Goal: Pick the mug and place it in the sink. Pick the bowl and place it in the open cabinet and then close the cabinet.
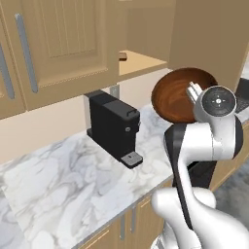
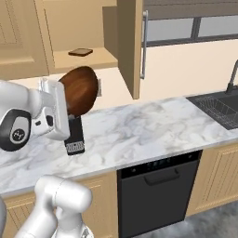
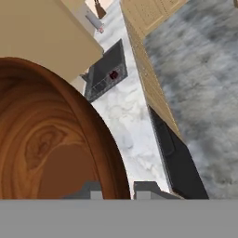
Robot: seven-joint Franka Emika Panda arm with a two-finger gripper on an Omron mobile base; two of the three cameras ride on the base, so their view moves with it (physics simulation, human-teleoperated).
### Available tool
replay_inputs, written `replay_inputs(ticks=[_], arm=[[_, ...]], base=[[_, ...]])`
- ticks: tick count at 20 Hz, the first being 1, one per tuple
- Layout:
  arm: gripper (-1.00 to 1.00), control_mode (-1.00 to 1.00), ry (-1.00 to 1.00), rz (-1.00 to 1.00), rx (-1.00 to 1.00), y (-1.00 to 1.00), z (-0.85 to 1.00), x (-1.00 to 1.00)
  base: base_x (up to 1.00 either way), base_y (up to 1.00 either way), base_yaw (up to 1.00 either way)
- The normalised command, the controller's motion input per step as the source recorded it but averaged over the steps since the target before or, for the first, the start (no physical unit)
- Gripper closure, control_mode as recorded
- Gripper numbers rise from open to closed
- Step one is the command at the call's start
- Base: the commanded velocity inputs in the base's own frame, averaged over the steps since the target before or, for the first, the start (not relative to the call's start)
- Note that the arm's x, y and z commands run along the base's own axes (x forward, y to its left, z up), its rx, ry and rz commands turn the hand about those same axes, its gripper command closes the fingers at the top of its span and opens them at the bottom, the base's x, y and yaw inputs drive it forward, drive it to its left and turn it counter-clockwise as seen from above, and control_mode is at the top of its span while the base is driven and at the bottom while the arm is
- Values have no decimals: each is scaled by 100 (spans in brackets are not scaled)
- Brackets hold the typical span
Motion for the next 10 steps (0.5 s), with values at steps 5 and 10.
replay_inputs(ticks=[5,10], arm=[[100,-100,4,16,0,2,36,8],[100,-100,7,17,2,16,29,14]], base=[[0,0,0],[0,0,0]])
